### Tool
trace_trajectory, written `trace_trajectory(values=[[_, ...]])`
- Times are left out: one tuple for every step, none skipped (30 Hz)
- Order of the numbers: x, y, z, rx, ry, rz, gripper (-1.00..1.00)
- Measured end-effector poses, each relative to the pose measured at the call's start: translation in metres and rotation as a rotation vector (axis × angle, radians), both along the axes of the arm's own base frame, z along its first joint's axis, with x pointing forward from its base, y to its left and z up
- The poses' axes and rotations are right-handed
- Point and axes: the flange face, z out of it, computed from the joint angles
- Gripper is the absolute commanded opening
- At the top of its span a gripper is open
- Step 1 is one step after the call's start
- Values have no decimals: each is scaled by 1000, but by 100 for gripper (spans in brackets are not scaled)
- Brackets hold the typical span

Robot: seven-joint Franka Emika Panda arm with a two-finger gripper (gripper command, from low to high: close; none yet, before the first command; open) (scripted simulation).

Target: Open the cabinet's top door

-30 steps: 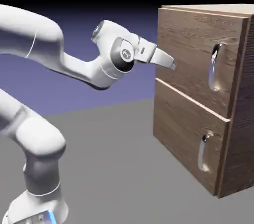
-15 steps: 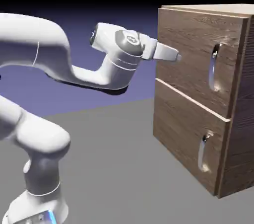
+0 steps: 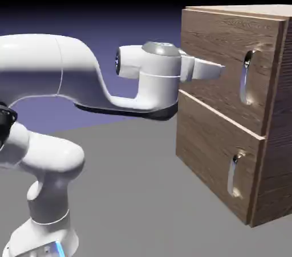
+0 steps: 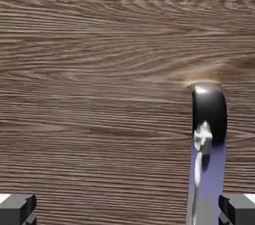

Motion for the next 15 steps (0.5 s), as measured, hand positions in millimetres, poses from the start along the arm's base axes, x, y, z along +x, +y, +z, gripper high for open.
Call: trace_trajectory(values=[[2,-4,-3,4,-10,0,0],[5,-8,-6,7,-21,1,0],[7,-13,-9,11,-31,2,0],[10,-17,-12,14,-40,3,0],[12,-21,-15,18,-50,4,0],[15,-25,-19,22,-59,5,0],[18,-30,-23,25,-69,7,0],[21,-34,-27,29,-77,9,0],[24,-38,-31,32,-86,11,0],[27,-42,-35,35,-94,13,0],[30,-47,-39,39,-102,16,0],[30,-47,-39,39,-102,16,0],[30,-47,-39,39,-102,16,0],[40,-47,-39,41,-102,16,0],[50,-47,-39,41,-102,17,0]])
